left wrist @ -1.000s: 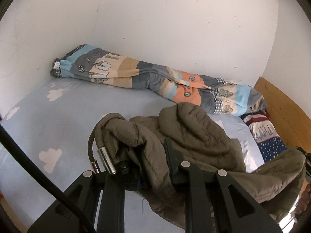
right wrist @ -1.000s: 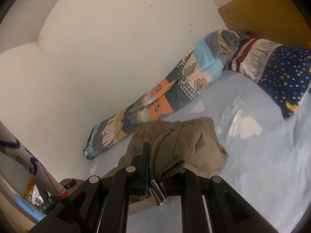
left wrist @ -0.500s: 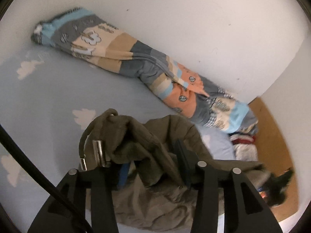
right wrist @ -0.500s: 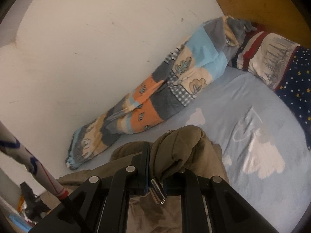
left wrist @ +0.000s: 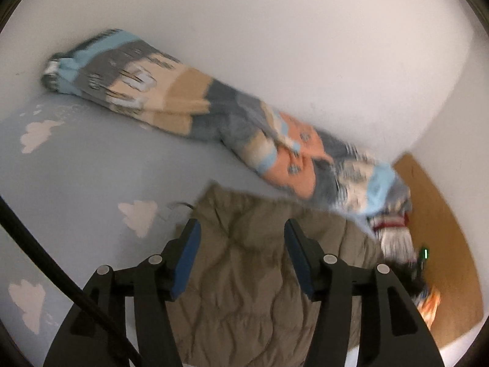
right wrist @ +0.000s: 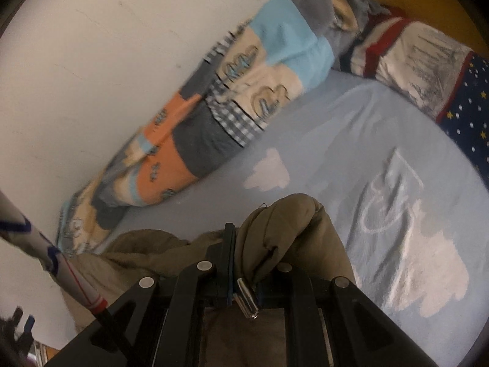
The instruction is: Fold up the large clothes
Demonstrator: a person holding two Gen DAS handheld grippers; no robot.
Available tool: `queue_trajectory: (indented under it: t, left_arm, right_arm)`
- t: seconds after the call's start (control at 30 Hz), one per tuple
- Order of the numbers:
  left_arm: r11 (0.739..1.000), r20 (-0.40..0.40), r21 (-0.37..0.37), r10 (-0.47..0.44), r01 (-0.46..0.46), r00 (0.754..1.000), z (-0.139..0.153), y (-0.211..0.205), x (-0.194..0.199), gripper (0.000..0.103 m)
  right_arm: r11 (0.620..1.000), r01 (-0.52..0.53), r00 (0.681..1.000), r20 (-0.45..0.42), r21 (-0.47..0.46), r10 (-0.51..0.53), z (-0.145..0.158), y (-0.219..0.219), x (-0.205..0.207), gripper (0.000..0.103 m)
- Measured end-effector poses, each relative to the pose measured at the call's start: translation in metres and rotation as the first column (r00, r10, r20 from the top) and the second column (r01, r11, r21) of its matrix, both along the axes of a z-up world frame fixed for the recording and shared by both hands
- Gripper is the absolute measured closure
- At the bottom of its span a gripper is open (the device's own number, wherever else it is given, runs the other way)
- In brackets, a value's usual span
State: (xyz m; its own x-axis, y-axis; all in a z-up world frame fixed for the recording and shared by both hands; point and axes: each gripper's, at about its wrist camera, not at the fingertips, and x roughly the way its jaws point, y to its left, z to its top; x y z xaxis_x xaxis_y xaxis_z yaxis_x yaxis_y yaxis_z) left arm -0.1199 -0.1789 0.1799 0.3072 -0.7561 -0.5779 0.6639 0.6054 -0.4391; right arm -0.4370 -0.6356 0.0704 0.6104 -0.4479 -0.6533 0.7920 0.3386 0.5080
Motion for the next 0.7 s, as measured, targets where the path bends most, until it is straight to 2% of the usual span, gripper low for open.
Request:
queue_trajectory:
  t: [0.13,0.27,0.37,0.47,0.5,0.53,0.6,0.7]
  left_arm:
    - [0.99,0.005,0.089,-0.111,0.11,0.994,-0.029,-0.033,-0.029,0.047]
    - [0.971,0.019,0.141,-0.2,0.195,0.98,-0.045,-0.059,-0.061,0.047]
    - [0.958,0.007,0.147,-0.248,0.244,0.969,-0.051,-0.075,-0.082,0.047]
    - [0.943,0.01,0.177,-0.287,0.281,0.958,-0.059,-0.093,-0.098,0.047]
    - [0.936,0.019,0.195,-0.303,0.293,0.953,-0.063,-0.1,-0.103,0.047]
    - [0.931,0.034,0.218,-0.307,0.293,0.951,-0.067,-0.106,-0.108,0.047]
    - [0.925,0.048,0.255,-0.305,0.283,0.951,-0.077,-0.119,-0.112,0.047]
    - [0.922,0.036,0.286,-0.284,0.263,0.958,-0.092,-0.137,-0.106,0.047]
  right_arm:
    - [0.998,0.01,1.0,0.022,0.063,-0.011,-0.015,-0.008,-0.002,0.089]
    - [0.997,-0.028,0.995,0.102,0.074,0.02,-0.002,-0.001,-0.019,0.075]
    - [0.997,-0.061,0.99,0.131,0.039,0.055,0.019,0.011,-0.035,0.064]
    - [0.997,-0.059,0.986,0.151,-0.04,0.065,0.041,0.029,-0.051,0.041]
    - [0.996,-0.061,0.986,0.149,-0.067,0.07,0.049,0.036,-0.056,0.041]
    - [0.994,-0.069,0.988,0.136,-0.087,0.08,0.054,0.043,-0.057,0.041]
    - [0.981,-0.141,0.987,0.057,-0.13,0.15,0.058,0.066,-0.047,0.041]
    - [0.951,-0.253,0.966,-0.107,-0.176,0.237,0.042,0.101,-0.018,0.041]
